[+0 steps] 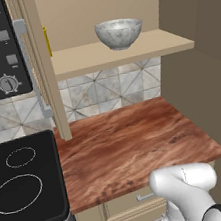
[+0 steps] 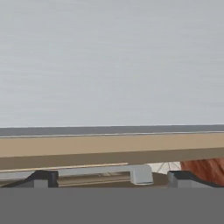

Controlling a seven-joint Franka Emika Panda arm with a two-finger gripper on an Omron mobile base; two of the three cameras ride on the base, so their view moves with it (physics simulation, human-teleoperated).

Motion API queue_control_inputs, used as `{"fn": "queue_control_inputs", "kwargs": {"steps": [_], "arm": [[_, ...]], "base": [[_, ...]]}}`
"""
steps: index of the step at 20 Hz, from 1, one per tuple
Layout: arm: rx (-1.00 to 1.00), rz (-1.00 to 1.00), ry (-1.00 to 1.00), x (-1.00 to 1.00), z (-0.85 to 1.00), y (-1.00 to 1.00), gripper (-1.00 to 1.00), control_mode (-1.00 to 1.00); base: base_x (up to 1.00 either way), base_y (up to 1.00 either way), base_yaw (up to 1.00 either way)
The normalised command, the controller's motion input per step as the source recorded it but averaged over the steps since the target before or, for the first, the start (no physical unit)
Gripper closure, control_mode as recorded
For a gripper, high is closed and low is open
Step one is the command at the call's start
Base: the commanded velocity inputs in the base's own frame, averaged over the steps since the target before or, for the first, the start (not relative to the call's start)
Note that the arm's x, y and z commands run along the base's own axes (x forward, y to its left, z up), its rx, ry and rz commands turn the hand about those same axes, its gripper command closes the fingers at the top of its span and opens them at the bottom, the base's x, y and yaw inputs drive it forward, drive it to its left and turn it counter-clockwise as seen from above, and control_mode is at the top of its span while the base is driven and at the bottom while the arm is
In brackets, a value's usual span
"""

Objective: Pick the mug and place it in the sink. Pick the bowl and place it in the open cabinet and then close the cabinet.

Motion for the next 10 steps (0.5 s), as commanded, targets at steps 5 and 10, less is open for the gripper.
{"fn": "queue_control_inputs", "kwargs": {"steps": [5,10], "arm": [[0.00,0.00,0.00,0.11,-0.15,0.00,-1.00,-1.00],[0.00,0.00,0.00,0.29,-0.22,0.00,-1.00,-1.00]], "base": [[0.00,0.00,0.00],[0.00,0.00,0.00]]}}
